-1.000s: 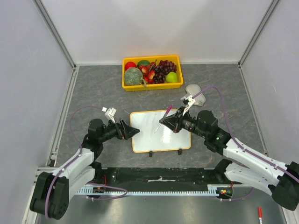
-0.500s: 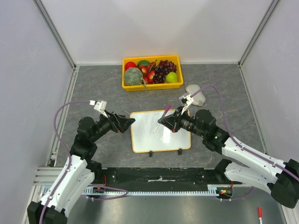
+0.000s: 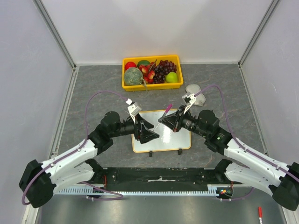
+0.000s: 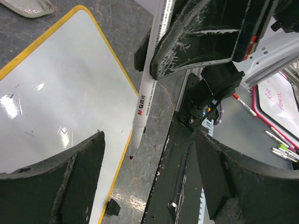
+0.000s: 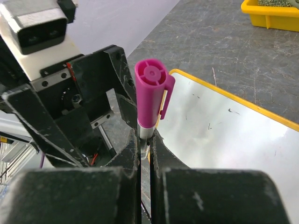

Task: Write a sentence on the whiteboard
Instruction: Pass from the right arm to the left

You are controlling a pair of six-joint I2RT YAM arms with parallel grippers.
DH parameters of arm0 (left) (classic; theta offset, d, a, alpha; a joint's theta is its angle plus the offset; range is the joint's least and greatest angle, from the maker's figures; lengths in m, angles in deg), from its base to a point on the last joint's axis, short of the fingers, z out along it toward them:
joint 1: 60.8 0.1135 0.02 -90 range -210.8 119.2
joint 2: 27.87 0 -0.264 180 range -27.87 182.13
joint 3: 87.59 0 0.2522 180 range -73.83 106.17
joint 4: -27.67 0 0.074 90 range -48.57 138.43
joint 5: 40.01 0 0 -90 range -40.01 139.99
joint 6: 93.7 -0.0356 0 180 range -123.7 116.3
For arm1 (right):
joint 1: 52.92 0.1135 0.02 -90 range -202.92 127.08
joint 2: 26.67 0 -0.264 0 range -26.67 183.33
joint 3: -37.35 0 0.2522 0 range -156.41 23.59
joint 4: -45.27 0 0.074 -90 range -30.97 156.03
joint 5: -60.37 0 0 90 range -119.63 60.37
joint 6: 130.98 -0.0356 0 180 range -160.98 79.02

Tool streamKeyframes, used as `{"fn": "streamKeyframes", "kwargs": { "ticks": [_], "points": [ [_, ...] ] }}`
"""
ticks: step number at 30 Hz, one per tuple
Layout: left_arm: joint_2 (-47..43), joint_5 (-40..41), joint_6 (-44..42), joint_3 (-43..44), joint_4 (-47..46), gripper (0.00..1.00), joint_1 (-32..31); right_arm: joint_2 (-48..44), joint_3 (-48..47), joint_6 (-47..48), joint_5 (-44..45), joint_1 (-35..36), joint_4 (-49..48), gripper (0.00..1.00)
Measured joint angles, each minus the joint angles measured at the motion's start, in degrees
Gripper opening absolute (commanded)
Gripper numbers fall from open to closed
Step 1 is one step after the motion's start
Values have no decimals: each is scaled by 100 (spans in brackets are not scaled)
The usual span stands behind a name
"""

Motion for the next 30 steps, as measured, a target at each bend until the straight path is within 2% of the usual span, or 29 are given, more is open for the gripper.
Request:
{"fn": "streamKeyframes", "kwargs": {
  "ticks": [3,7,9,11,15,17,22,30],
  "points": [
    [262,0,-52,39,-136,66,-87,-66,0,-26,-11,0,7,0],
    [426,-2,-107,46,-273,38,-118,-153,0,-35,-39,0,7,0],
    [490,0,-142,52,-354,17,-125,-170,0,-55,-74,0,7,0],
    [529,-11,-168,57,-428,2,-140,-170,0,-74,-87,0,7,0],
    [509,-98,-256,61,-470,2,-179,-170,0,-157,-87,-11,4,2],
    [439,-83,-271,61,-402,2,-179,-170,0,-175,-111,-11,4,18],
    [76,59,-304,125,24,2,-184,-173,-35,-26,-404,-7,136,98],
    [-339,-44,-306,796,813,2,-166,-203,-275,293,-1397,-404,531,98]
  ]
}}
